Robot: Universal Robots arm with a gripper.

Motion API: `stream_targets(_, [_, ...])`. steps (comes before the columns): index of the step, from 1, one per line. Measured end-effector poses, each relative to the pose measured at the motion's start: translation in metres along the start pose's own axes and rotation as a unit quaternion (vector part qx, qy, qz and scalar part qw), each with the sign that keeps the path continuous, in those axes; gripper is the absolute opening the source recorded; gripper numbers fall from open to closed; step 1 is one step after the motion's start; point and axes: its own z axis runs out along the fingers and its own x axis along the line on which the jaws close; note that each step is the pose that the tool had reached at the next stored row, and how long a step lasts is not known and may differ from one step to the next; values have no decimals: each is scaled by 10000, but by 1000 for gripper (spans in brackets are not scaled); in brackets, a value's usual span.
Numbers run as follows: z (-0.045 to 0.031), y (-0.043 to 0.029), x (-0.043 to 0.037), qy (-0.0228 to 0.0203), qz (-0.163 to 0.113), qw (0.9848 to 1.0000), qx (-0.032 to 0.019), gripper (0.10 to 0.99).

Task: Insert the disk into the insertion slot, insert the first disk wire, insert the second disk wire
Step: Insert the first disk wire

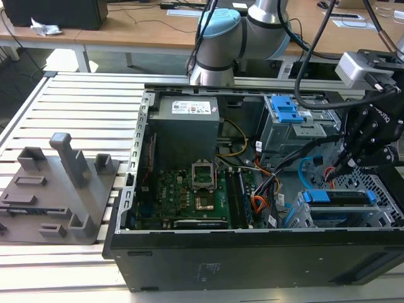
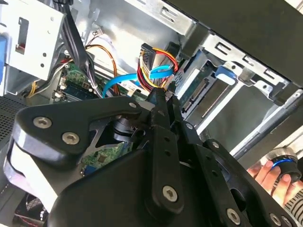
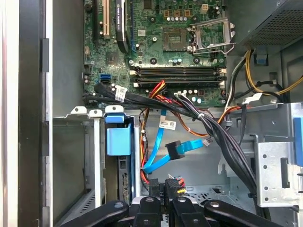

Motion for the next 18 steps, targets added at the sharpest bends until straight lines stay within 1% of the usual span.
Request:
stream_targets(7, [3, -4, 102, 0, 0, 10000, 0, 165])
stream_targets(8, [4, -5, 136, 0, 0, 10000, 0, 165])
stream_targets(9, [5, -6, 152, 0, 0, 10000, 0, 165])
stream_targets(18, [18, -11, 259, -3, 0, 10000, 0, 165])
